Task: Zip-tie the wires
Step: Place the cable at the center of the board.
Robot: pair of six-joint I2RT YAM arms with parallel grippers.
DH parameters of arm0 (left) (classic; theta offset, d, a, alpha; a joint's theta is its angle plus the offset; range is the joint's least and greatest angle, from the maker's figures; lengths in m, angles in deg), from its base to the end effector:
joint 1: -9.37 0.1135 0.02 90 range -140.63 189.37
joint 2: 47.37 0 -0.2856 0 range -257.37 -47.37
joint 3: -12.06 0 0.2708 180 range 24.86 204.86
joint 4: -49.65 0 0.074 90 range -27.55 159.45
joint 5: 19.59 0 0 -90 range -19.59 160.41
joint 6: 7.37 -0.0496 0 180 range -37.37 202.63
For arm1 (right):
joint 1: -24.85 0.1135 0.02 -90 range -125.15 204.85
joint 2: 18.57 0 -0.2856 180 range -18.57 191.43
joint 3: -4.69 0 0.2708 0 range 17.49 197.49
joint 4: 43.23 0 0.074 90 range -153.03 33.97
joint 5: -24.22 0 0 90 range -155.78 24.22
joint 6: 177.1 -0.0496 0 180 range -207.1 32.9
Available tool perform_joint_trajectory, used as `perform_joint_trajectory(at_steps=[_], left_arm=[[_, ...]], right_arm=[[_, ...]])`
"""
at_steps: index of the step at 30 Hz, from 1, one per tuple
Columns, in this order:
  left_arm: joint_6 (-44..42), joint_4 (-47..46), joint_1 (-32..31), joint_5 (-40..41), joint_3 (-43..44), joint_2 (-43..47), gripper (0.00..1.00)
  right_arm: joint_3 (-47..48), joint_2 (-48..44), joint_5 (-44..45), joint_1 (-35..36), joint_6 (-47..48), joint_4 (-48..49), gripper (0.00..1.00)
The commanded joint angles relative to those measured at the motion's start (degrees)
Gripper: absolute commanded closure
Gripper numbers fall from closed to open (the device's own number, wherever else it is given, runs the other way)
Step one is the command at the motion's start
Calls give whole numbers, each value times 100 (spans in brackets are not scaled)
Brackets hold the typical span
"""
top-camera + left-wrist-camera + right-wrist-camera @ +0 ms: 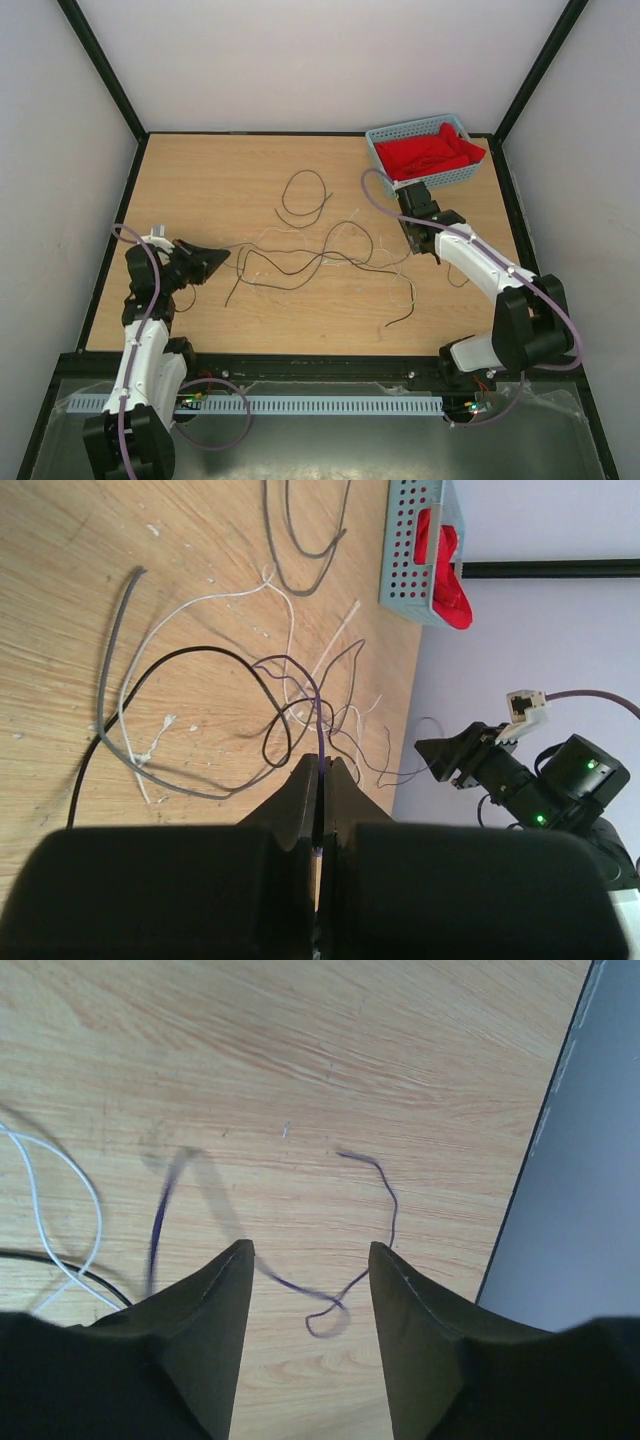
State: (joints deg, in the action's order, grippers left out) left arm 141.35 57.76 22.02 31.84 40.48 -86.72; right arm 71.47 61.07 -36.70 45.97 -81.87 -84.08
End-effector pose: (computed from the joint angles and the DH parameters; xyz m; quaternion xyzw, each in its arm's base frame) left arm 0.1743 0.0074 0.2064 -0.2927 0.7361 -0.4619 0.3989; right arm 0.2905 0.0864 0.2396 -0.1335 0.9134 -0.1946 0.3315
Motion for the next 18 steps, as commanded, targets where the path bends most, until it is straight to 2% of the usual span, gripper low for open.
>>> perform_joint_trajectory(at_steps=[1, 7, 10, 16, 18], left_arm=[[-260, 82, -21, 42, -83, 38, 100], [-297, 150, -18, 119, -136, 31, 92], [-326, 212, -18, 170, -146, 34, 88], [-459, 465, -20, 323, -185, 108, 77], [-482, 617, -11, 413, -194, 169, 68]], right_arm=[[21, 86, -63, -4, 69, -416, 33], [211, 197, -428, -4, 314, -1010, 10], [482, 57, -433, -4, 268, -1180, 7], [1058, -692, -1233, -10, 129, -893, 6], [1079, -827, -1404, -4, 10, -620, 3]])
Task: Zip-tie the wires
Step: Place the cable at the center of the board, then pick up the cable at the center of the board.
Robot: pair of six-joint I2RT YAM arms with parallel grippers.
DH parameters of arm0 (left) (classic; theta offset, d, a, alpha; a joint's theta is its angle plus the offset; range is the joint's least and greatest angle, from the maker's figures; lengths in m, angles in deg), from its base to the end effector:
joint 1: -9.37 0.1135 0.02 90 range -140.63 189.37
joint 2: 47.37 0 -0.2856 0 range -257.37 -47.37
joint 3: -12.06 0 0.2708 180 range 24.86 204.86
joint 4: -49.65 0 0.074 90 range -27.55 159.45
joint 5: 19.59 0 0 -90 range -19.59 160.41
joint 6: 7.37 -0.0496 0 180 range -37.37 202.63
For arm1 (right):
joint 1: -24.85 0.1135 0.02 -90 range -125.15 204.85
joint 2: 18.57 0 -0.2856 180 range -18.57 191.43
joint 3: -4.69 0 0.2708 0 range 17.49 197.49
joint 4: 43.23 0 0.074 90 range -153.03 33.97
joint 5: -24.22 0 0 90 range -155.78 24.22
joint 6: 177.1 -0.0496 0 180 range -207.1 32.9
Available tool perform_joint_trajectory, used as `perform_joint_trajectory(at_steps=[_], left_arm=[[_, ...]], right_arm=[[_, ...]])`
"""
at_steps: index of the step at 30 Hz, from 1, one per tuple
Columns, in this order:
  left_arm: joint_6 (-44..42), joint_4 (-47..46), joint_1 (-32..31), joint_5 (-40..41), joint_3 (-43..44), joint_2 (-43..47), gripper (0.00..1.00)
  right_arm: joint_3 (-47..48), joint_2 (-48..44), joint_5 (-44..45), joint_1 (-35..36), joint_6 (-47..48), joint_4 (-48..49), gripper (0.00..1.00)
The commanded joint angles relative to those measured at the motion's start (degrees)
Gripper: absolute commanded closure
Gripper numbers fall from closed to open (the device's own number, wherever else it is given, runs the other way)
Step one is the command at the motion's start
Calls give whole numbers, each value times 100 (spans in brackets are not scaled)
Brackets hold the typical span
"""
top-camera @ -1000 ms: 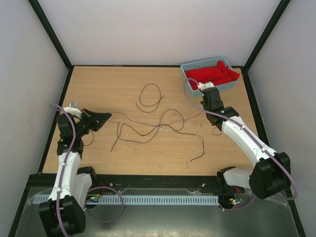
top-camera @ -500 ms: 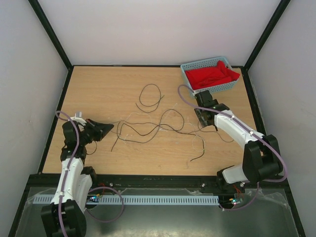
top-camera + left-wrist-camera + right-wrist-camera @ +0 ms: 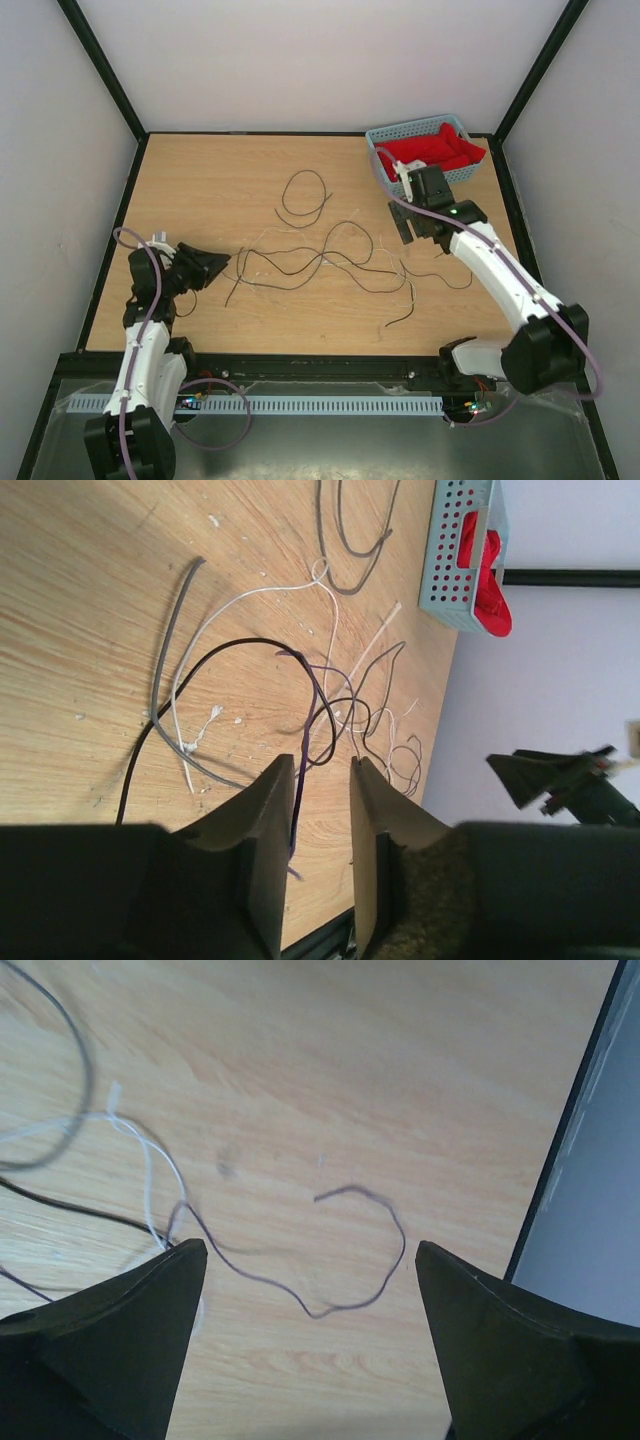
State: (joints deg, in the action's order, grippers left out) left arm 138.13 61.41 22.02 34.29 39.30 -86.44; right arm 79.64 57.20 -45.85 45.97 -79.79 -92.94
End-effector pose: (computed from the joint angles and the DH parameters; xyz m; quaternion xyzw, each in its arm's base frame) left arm 0.1702 0.0082 0.1923 -0.3051 0.7540 -0.4317 0.3899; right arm 0.2834 0.0913 0.2933 -0.1710 0.9130 -0.1217 0.3497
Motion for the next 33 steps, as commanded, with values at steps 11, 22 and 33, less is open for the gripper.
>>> perform_joint_trajectory(at_steps=[11, 22, 33], left_arm=[[-850, 1378, 315, 576, 602, 279, 11], [-2232, 1530, 566, -362, 2133, -104, 1], [-2392, 1517, 555, -1252, 2774, -73, 1]], right_arm=[[306, 691, -1962, 60, -1579, 2503, 0], [2818, 4068, -1772, 706, -1641, 3000, 0], [5752, 6416, -1904, 726, -1376, 2283, 9]])
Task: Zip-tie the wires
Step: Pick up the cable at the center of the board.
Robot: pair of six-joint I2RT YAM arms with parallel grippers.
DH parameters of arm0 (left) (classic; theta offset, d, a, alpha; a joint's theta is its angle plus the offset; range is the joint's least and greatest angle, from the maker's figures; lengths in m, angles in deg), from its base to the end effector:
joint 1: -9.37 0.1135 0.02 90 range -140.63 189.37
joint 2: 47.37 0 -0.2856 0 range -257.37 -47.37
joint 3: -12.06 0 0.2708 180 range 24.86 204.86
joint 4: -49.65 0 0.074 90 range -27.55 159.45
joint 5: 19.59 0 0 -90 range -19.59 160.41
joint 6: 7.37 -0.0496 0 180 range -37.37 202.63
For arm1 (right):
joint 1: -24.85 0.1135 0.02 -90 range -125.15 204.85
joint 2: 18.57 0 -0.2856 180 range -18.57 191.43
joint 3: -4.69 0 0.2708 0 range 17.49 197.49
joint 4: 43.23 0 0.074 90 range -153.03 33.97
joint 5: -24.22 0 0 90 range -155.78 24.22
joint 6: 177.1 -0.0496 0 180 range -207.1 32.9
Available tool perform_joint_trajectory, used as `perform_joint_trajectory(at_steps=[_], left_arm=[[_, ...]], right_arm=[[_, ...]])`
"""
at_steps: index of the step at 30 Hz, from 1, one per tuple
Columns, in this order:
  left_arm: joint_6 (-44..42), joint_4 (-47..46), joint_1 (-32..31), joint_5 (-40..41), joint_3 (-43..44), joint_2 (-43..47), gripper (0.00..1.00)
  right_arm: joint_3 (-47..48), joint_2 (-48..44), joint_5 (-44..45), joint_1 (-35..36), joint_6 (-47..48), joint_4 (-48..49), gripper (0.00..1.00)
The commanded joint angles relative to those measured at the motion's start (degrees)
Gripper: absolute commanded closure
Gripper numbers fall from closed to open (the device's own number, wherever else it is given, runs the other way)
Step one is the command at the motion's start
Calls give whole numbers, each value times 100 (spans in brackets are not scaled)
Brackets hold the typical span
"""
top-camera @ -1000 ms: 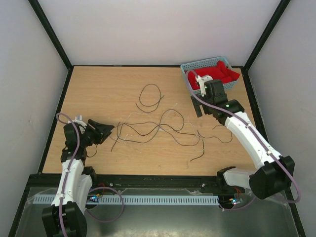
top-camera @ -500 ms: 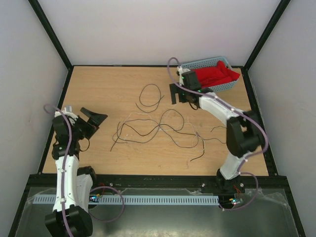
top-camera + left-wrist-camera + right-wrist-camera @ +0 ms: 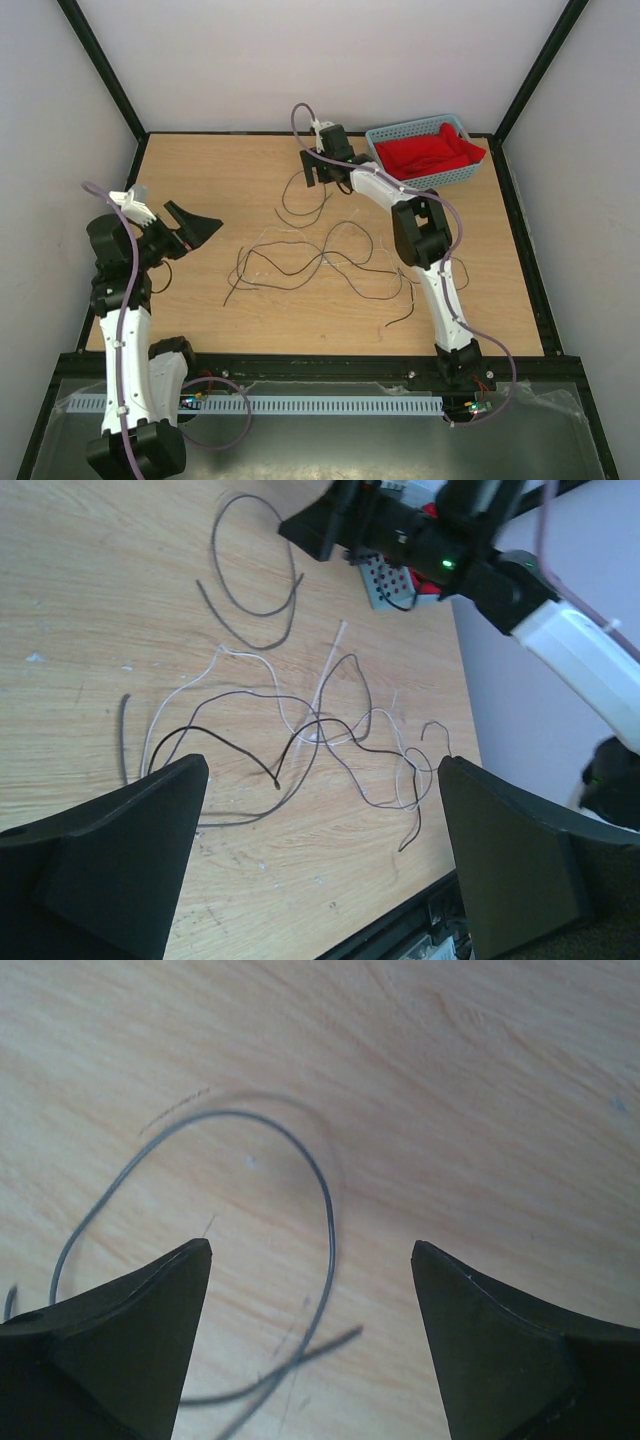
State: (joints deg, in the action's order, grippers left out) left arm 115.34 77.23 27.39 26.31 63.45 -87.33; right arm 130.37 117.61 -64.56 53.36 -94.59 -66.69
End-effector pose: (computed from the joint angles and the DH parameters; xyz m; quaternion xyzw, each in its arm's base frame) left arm 0.1741 0.0203 0.3201 -0.1136 0.7661 -0.3688 0.5139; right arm 0.5232 0.2830 0.1929 -0.1561 0.8688 0.1362 0.4497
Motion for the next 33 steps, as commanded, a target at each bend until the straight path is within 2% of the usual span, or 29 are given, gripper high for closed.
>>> perform_joint_trajectory(at_steps=[1, 6, 13, 19, 23, 26, 33], left_arm=[[-96, -69, 25, -472, 407, 20, 1], [-69, -67, 18, -443, 515, 41, 1], [-1, -105, 19, -504, 556, 21, 1], [78, -121, 23, -653, 704, 145, 1], [110, -146, 10, -697, 748, 164, 2], [137, -273, 9, -695, 764, 143, 3], [372, -1081, -73, -715, 936, -231, 1]], right_arm=[[803, 483, 8, -13, 134, -349, 9], [1111, 797, -37, -14, 230, -384, 17], [1181, 991, -173, -11, 305, -385, 34], [1296, 1135, -306, -8, 299, -385, 58], [1358, 1076, -351, -13, 300, -385, 83], [1415, 844, -400, -11, 311, -385, 98], [1150, -594, -407, -15, 609, -483, 100]])
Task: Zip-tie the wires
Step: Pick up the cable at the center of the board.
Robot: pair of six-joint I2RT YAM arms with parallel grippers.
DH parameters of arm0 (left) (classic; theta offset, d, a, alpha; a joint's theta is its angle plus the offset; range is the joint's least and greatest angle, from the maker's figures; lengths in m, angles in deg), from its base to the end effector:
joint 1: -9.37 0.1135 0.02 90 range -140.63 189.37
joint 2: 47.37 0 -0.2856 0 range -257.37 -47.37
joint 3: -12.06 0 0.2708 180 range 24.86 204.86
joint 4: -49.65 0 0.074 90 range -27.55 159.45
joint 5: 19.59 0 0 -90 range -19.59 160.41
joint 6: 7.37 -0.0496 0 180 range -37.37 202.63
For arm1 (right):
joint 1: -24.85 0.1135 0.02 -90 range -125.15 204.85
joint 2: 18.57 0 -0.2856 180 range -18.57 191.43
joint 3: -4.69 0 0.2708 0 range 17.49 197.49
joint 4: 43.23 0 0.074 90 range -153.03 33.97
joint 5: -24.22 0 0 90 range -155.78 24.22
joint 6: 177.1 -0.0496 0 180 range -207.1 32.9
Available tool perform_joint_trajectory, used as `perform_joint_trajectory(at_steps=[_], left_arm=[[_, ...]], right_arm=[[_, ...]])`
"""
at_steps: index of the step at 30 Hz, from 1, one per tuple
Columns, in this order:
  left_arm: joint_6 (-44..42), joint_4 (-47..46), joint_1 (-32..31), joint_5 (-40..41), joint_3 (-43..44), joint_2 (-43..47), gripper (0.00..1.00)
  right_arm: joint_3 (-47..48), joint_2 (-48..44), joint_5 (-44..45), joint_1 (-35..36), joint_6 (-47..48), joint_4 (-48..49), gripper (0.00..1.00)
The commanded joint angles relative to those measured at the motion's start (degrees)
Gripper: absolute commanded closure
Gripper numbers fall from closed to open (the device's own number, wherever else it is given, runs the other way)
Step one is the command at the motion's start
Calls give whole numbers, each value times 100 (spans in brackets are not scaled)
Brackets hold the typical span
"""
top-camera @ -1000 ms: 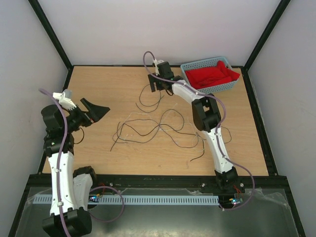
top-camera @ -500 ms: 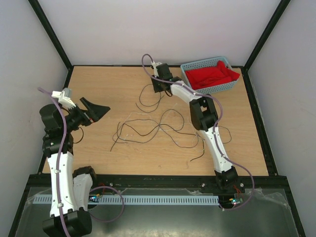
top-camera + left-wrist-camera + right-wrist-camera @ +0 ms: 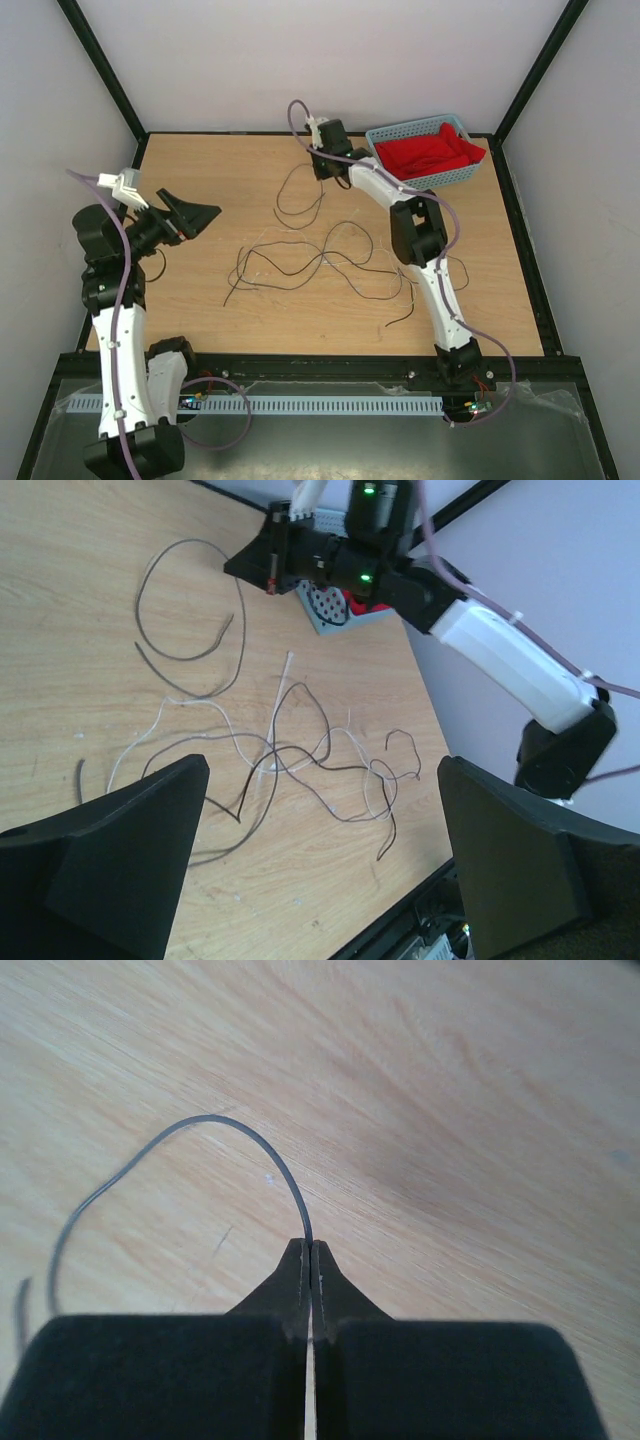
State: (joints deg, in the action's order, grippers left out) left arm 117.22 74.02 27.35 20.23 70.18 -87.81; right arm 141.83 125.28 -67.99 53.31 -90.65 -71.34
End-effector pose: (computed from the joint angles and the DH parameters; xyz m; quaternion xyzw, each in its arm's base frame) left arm 0.1694 0.0149 0.3687 -0.0470 0.7315 -0.4004 0.5499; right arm 0.5450 0.2976 0.1798 -0.1998 0.8633 0.1441 0.4404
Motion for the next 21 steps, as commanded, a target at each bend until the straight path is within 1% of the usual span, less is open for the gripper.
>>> perform_joint_trajectory(at_steps=[1, 7, 12, 16, 21], left_arm=[[216, -890, -128, -68, 319, -271, 1], [33, -1307, -811, 384, 740, -795, 1], [-624, -1447, -1633, 1272, 938, -1118, 1], [-1155, -1709, -2364, 1910, 939, -1367, 1], [-1439, -2014, -3056, 2622, 790, -1614, 1]], right_arm=[[-111, -1615, -69, -13, 275, -30, 100], [-976, -3141, -135, -12, 482, -52, 100], [-1574, -4269, -290, -12, 489, -134, 100], [-1916, -4960, -720, -8, 456, -400, 100], [-2519, -5801, -1333, -3, 259, -517, 100]])
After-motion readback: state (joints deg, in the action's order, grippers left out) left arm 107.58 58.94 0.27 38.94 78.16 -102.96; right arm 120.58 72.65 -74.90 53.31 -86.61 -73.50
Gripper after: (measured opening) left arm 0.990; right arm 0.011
